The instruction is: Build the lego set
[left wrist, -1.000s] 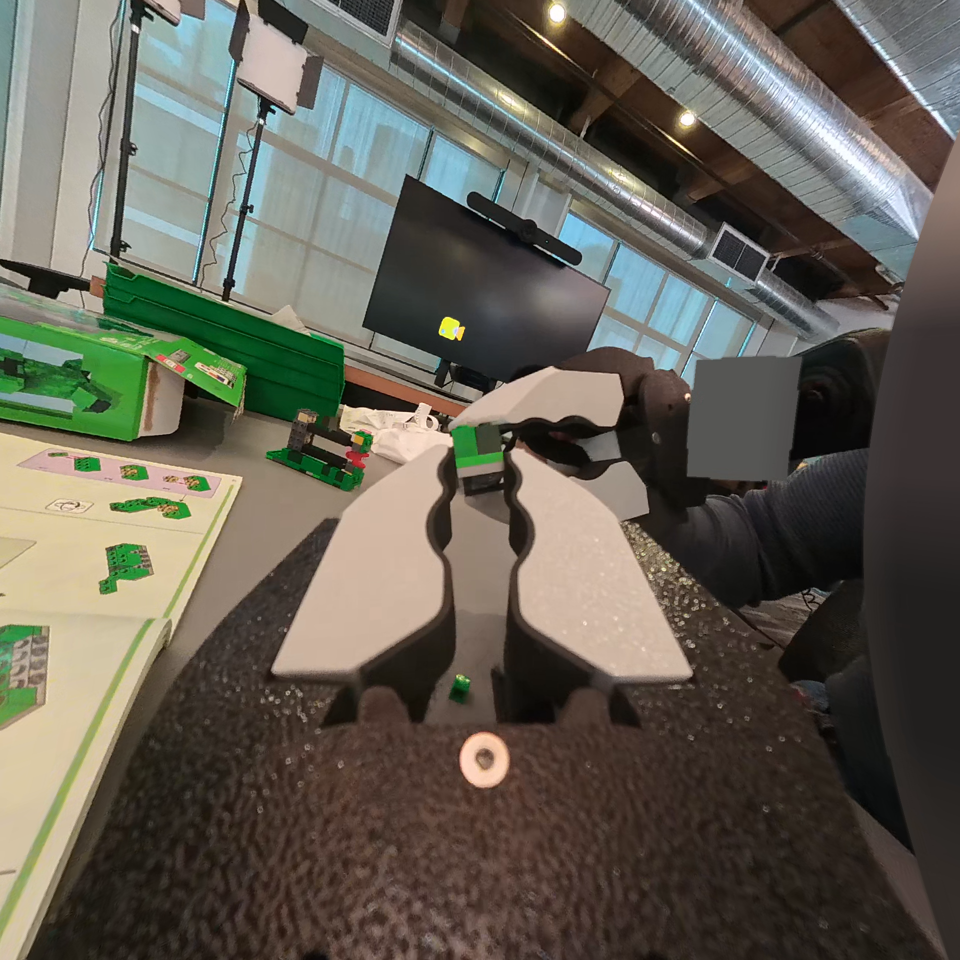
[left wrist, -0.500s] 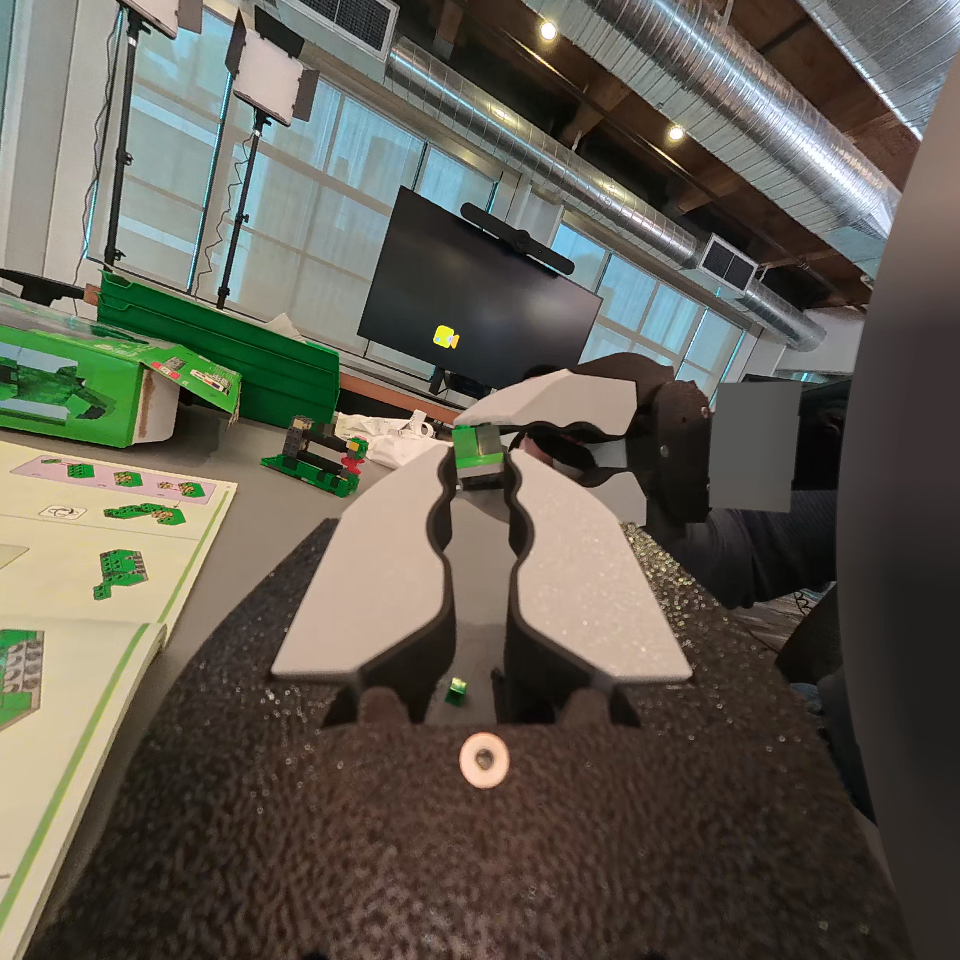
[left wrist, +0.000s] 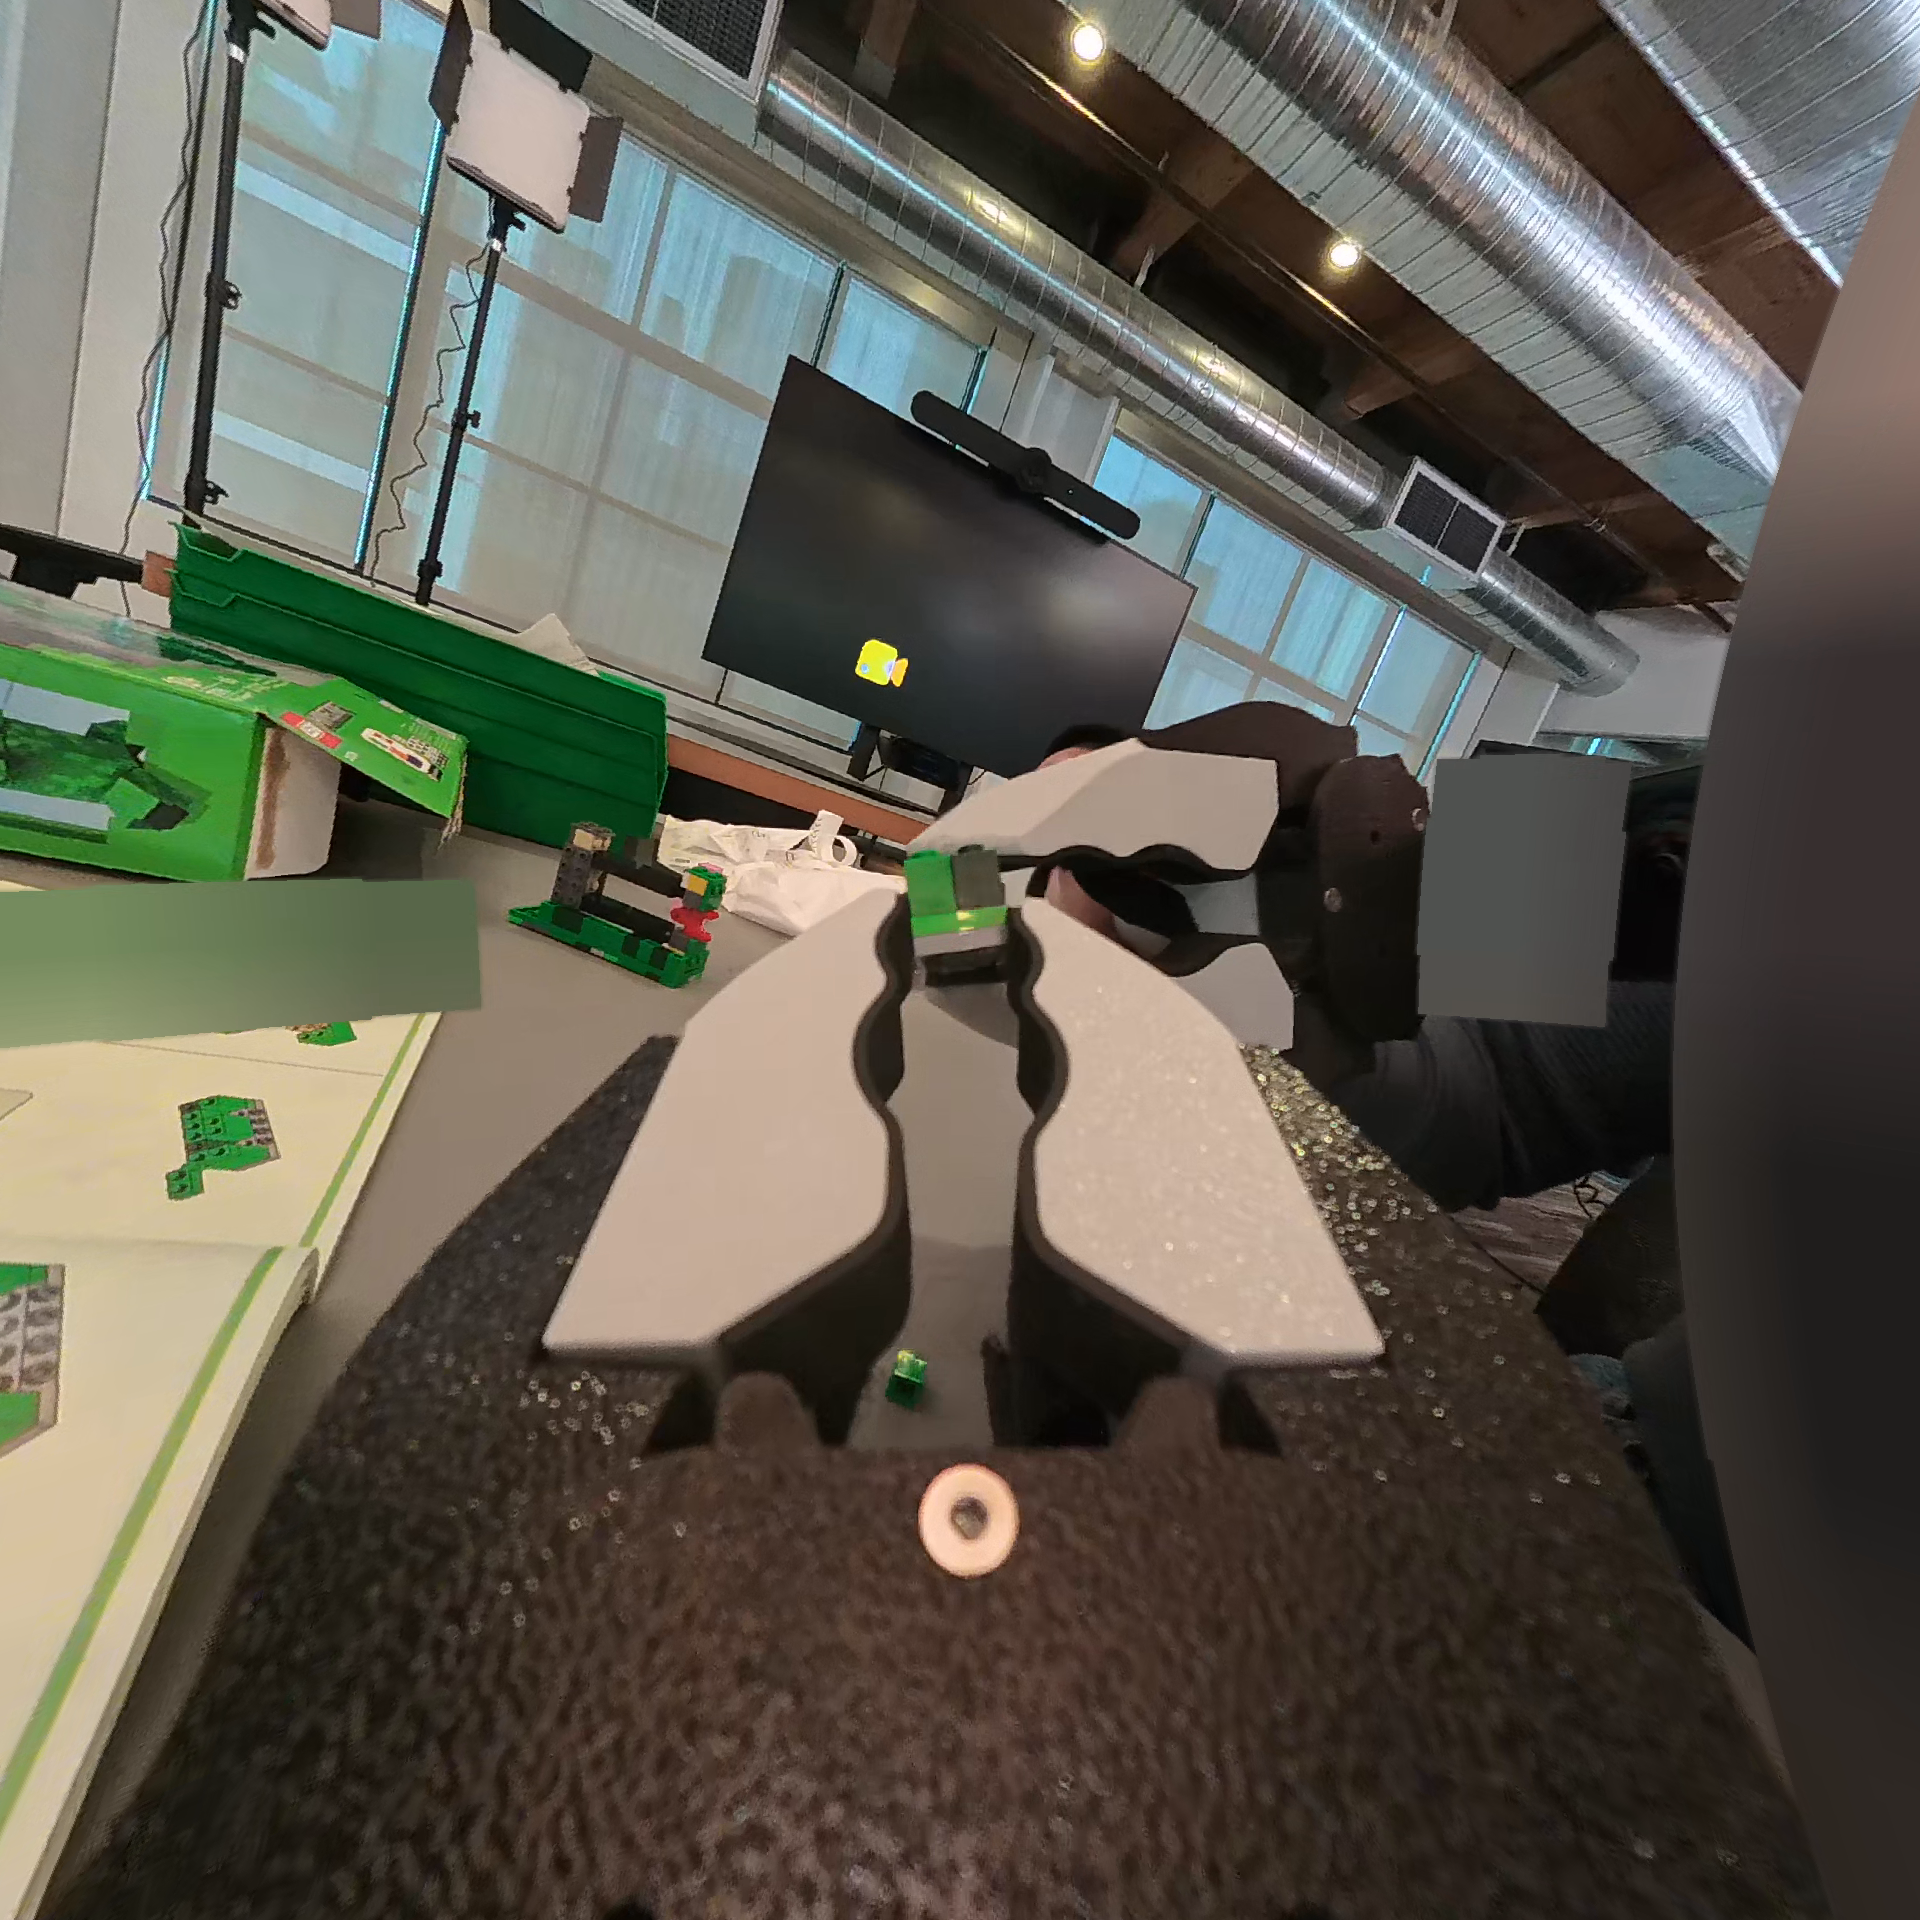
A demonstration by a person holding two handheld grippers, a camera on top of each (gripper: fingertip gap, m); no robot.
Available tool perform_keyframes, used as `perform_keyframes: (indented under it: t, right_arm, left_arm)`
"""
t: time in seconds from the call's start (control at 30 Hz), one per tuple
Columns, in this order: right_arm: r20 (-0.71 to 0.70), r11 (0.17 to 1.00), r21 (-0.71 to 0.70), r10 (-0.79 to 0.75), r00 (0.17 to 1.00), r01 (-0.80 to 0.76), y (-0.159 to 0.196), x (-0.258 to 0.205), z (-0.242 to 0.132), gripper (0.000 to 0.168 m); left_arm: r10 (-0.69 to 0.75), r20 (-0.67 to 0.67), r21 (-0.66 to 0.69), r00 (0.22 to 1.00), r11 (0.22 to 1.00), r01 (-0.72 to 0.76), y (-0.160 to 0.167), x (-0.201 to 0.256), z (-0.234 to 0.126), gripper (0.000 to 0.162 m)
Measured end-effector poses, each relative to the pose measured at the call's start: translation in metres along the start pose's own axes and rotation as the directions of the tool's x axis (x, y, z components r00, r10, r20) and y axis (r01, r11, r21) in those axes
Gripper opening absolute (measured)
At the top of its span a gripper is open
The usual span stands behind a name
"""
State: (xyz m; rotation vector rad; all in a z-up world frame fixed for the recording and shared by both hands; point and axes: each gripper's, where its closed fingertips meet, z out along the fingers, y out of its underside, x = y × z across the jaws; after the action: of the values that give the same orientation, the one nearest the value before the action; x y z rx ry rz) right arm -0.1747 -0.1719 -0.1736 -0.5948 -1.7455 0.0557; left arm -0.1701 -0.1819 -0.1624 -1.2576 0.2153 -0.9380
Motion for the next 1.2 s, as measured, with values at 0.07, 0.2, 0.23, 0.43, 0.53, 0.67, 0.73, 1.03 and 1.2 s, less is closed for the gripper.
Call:
perform_keyframes:
  t: [0.07,0.2,0.23,0.43,0.53,0.67,0.73,1.03,1.2]
  right_arm:
    - [0.010,1.000,-0.004,0.002,1.000,-0.002,0.0004,-0.0007,-0.0002,0.021]
    - [0.040,0.999,-0.008,0.038,0.998,-0.038,0.0004,-0.0025,-0.0015,0.021]
    - [0.034,0.999,-0.013,0.031,0.999,-0.030,0.0009,-0.0024,-0.0013,0.021]
    - [-0.052,0.994,-0.085,-0.078,0.996,0.073,0.0023,0.0002,0.0000,0.019]
    - [-0.076,0.990,-0.100,-0.103,0.992,0.095,0.0027,0.0004,0.0005,0.019]
    - [-0.073,0.992,-0.095,-0.092,0.993,0.085,0.0038,-0.0004,0.0002,0.019]
    - [-0.051,0.997,-0.073,-0.016,0.999,0.012,0.0026,-0.0005,0.0004,0.019]
    - [-0.124,0.998,-0.053,-0.024,0.992,0.017,0.0009,0.0023,0.0028,0.028]
    - [-0.109,0.996,-0.070,-0.060,0.992,0.052,0.0031,0.0000,0.0043,0.020]
  left_arm:
    - [0.007,0.000,-0.004,1.000,1.000,-0.007,0.0005,0.0005,0.0002,0.017]
    - [0.025,-0.005,-0.006,1.000,1.000,-0.025,0.0008,0.0028,0.0004,0.017]
    - [0.027,-0.002,-0.007,1.000,1.000,-0.027,0.0010,0.0026,0.0005,0.017]
    - [0.030,0.023,-0.001,0.999,1.000,-0.030,0.0002,-0.0001,0.0001,0.017]
    - [0.032,0.033,-0.002,0.999,0.999,-0.032,0.0004,-0.0007,0.0000,0.016]
    - [0.031,0.037,-0.010,0.999,0.999,-0.031,0.0015,-0.0011,0.0009,0.016]
    - [0.027,0.036,-0.005,0.999,1.000,-0.027,0.0008,-0.0014,0.0007,0.017]
    - [0.012,0.051,-0.015,0.999,1.000,-0.011,0.0023,-0.0042,0.0013,0.017]
    - [0.008,0.051,-0.021,0.999,1.000,-0.007,0.0030,-0.0043,0.0015,0.016]
